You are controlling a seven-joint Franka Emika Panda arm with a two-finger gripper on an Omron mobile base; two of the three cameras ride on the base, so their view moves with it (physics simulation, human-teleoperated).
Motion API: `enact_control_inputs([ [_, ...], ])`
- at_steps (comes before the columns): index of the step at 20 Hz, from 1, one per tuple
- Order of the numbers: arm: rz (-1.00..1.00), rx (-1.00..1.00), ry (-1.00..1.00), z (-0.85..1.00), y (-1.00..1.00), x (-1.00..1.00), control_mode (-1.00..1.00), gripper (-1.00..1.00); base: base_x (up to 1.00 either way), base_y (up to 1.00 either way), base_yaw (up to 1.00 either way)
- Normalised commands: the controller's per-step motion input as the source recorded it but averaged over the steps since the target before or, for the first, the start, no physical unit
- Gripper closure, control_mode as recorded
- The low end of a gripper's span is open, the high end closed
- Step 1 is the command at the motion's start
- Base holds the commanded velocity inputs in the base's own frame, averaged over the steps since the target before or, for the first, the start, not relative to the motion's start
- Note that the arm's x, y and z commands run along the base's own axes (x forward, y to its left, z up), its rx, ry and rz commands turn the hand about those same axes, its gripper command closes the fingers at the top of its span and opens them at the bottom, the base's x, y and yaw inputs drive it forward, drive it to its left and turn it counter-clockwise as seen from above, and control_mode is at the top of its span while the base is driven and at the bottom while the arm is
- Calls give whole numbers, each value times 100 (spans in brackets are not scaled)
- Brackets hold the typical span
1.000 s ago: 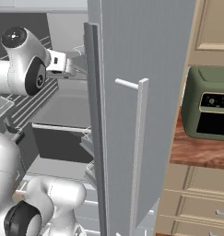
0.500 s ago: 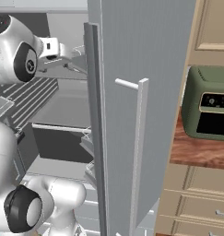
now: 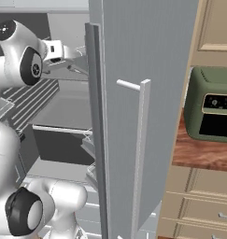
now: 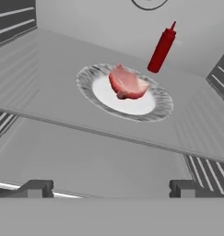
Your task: Retrieve the steak from the fridge and place it on the saucepan with marinade on the stove.
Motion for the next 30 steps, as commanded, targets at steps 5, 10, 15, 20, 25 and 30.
enact_control_inputs([
  [5, 0, 0, 0, 0, -3, 49, -100, -100, 0, 0, 0],
  [10, 0, 0, 0, 0, -5, 58, -100, -100, 0, 0, 0],
  [15, 0, 0, 0, 0, -4, 57, -100, -100, 0, 0, 0],
  [20, 0, 0, 0, -3, -8, 39, -100, -100, 0, 0, 0],
  [25, 0, 0, 0, -15, -5, 40, -100, -100, 0, 0, 0],
  [30, 0, 0, 0, -16, 0, 35, -100, -100, 0, 0, 0],
])
